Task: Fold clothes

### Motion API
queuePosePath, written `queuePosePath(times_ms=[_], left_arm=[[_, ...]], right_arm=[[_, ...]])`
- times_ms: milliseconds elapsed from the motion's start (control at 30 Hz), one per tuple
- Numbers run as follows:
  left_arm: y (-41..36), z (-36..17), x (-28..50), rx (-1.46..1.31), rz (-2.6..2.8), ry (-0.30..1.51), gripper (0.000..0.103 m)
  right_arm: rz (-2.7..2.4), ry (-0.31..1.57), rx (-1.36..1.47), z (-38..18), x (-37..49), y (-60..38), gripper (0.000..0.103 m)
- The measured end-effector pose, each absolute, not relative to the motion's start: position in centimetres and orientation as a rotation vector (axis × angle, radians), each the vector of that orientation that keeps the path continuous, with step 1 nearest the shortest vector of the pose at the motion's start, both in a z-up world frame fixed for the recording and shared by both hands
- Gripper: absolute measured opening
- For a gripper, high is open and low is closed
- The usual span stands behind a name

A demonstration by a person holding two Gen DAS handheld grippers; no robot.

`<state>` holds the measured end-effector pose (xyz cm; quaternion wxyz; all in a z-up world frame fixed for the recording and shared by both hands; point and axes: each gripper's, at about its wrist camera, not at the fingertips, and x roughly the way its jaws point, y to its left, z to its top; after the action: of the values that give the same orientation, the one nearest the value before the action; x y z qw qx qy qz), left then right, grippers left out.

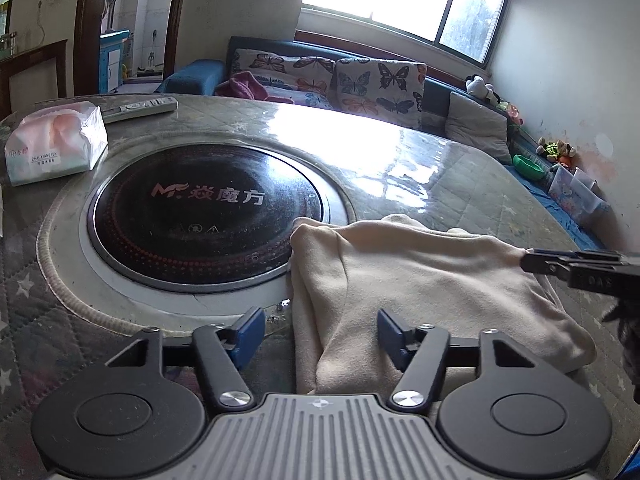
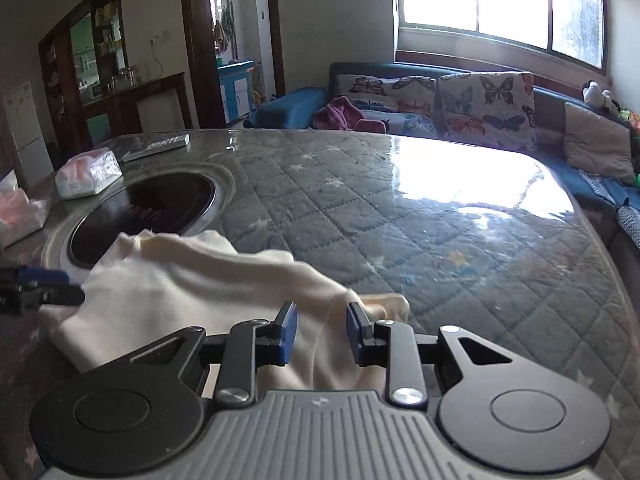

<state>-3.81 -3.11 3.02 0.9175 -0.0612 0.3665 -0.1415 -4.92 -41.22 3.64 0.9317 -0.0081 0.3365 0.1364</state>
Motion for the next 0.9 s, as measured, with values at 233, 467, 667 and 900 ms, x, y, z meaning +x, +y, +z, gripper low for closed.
queuePosePath(times_ms=[233,467,667,900], left_arm=[[-3.1,2.8,-3.8,-0.113,-0.289,0.762,0.061],[-3.0,2.8,-4.0,-0.129,-0.285,0.769,0.063],[-2.7,3.1,-4.0,-0.151,-0.278,0.761,0.063],[-1.0,3.8,-3.7,-0.229,-0.239,0.757,0.065]], right_arm=[[0.265,0.704,-0.053,3.0,-3.5,-40.7,0.024],[0.324,0.663,-0.115,4.2,-6.1,-38.7,0.026],[0.464,0.644,-0.195,4.8,-9.1,-34.5,0.033],[0.648,0.606,-0.39,4.6,-11.5,-27.6,0.038]])
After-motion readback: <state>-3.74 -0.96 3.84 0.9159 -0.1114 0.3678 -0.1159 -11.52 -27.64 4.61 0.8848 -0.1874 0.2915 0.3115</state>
